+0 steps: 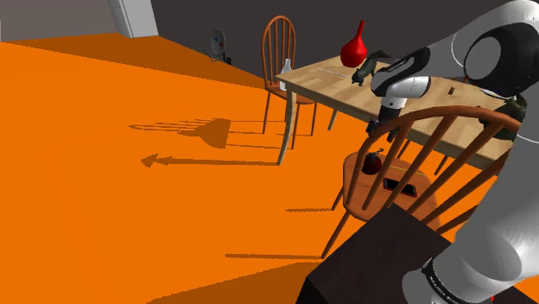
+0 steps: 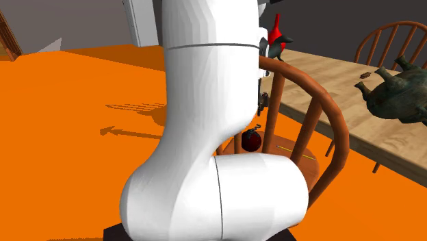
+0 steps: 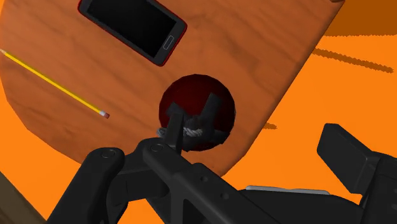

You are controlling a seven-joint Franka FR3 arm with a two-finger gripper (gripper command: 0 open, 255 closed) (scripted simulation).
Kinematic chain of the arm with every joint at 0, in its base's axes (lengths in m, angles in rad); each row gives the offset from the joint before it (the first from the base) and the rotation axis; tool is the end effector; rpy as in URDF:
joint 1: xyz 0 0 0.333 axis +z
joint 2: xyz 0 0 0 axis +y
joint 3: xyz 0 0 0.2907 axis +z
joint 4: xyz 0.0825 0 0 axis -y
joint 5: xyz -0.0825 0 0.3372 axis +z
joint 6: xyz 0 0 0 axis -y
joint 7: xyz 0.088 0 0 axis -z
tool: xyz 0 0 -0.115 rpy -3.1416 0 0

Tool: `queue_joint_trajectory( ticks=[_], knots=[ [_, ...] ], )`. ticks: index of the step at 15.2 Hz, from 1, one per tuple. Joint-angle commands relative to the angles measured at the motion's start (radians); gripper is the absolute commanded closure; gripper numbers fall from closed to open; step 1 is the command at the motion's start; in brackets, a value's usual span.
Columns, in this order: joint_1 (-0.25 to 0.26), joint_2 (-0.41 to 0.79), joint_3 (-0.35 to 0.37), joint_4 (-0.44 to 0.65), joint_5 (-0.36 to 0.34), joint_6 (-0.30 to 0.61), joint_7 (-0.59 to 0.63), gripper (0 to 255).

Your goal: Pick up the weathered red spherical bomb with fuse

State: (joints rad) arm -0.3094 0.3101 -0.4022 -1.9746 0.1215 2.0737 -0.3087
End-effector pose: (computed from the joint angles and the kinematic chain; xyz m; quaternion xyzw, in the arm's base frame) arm 0.4169 -0.3418 0.3076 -0.9690 0.2296 0.0845 0.0357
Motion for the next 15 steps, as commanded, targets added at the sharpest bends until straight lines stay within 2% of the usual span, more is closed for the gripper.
queue_joint_trajectory(
  ticks=[1, 5, 15],
  knots=[
    [-0.031, 0.078, 0.000, 0.058, 0.033, -0.002, -0.025, 0],
    [-0.101, 0.231, 0.007, 0.192, 0.088, -0.024, -0.061, 0],
    [-0.111, 0.298, 0.023, 0.185, 0.116, 0.046, -0.077, 0]
  ],
)
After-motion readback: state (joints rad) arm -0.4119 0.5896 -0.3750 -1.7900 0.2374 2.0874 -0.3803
